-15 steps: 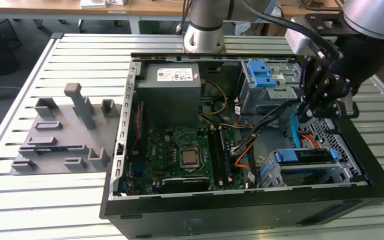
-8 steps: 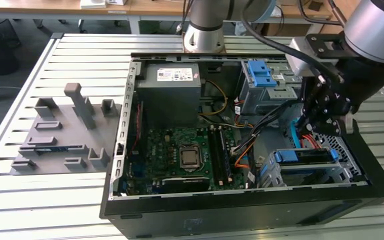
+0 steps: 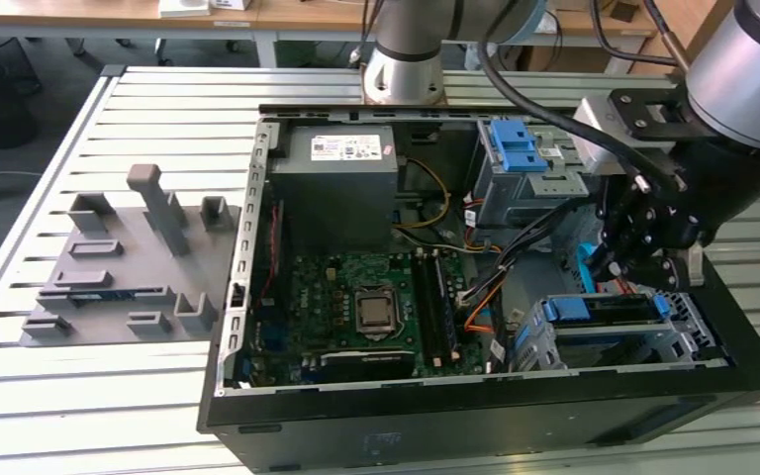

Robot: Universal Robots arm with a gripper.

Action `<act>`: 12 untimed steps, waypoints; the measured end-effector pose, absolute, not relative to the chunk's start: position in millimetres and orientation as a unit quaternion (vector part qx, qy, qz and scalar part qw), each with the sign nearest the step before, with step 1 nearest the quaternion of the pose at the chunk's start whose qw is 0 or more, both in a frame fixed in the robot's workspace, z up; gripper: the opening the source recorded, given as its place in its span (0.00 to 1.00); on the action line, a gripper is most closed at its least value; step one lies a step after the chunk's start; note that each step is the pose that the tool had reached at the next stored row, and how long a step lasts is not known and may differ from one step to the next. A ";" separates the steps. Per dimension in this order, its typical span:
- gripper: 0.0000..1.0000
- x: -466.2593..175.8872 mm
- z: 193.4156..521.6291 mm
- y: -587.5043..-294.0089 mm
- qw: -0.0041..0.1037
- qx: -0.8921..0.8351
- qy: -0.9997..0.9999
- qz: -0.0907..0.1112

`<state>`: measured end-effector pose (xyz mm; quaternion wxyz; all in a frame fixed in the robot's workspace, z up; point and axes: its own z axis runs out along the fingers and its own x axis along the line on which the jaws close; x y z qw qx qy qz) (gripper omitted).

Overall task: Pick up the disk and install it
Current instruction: 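Insert the second disk wire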

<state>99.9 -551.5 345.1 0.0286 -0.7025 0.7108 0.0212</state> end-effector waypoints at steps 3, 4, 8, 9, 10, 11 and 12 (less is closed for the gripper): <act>0.16 99.9 344.8 -553.5 0.029 -0.702 0.711 0.021; 0.16 100.0 344.5 -555.4 0.029 -0.702 0.711 0.021; 0.16 100.2 343.0 -561.7 0.029 -0.702 0.711 0.021; 0.16 100.3 342.5 -562.3 0.029 -0.702 0.712 0.021; 0.16 100.7 341.7 -562.5 0.029 -0.702 0.712 0.021; 0.16 101.4 341.0 -562.6 0.029 -0.702 0.712 0.021; 0.16 102.0 340.5 -562.6 0.028 -0.702 0.712 0.021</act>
